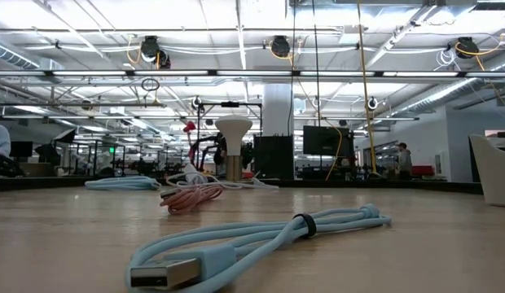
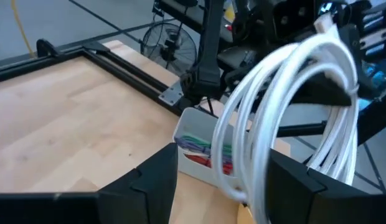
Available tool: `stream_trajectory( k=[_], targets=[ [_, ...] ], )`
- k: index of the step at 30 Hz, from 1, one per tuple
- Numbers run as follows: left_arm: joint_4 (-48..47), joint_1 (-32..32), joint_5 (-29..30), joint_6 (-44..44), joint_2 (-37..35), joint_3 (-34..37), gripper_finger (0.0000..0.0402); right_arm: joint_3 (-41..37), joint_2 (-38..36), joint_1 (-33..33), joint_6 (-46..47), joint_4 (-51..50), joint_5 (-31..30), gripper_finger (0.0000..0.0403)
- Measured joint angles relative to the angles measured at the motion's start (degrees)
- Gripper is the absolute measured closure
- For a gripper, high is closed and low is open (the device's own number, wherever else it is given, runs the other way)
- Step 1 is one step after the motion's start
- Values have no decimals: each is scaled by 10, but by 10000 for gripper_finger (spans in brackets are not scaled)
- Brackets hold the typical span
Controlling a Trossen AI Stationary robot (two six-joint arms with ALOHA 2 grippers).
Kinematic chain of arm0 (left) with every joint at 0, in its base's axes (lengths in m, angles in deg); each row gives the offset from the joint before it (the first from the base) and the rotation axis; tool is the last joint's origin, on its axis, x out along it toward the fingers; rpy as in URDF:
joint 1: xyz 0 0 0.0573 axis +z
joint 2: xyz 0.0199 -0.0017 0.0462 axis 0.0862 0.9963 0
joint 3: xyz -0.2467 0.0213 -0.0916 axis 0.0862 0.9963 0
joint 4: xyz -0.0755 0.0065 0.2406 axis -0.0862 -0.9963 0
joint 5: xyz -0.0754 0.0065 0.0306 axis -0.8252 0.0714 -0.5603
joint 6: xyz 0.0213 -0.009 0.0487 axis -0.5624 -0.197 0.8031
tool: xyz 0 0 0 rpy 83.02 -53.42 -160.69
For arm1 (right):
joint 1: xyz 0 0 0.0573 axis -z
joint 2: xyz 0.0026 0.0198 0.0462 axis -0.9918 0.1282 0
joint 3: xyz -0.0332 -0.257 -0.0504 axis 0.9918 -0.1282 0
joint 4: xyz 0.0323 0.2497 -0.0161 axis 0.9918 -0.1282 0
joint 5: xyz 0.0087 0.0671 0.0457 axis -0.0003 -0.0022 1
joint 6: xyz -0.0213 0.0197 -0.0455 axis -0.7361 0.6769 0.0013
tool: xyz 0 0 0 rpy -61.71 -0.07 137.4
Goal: Pick & Place USB Port
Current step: Put the white HDMI cable into the yellow bin
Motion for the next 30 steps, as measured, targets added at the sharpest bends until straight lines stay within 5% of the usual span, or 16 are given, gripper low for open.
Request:
stream_trajectory(
  k=[23,26,30],
  targets=[
    [108,48,-179,58,31,0,200,1,71,53,14,131,81,361],
    [112,50,-177,33,34,0,241,1,71,53,15,132,74,361],
    [114,53,-181,23,34,0,369,1,71,53,21,139,42,337]
  ],
)
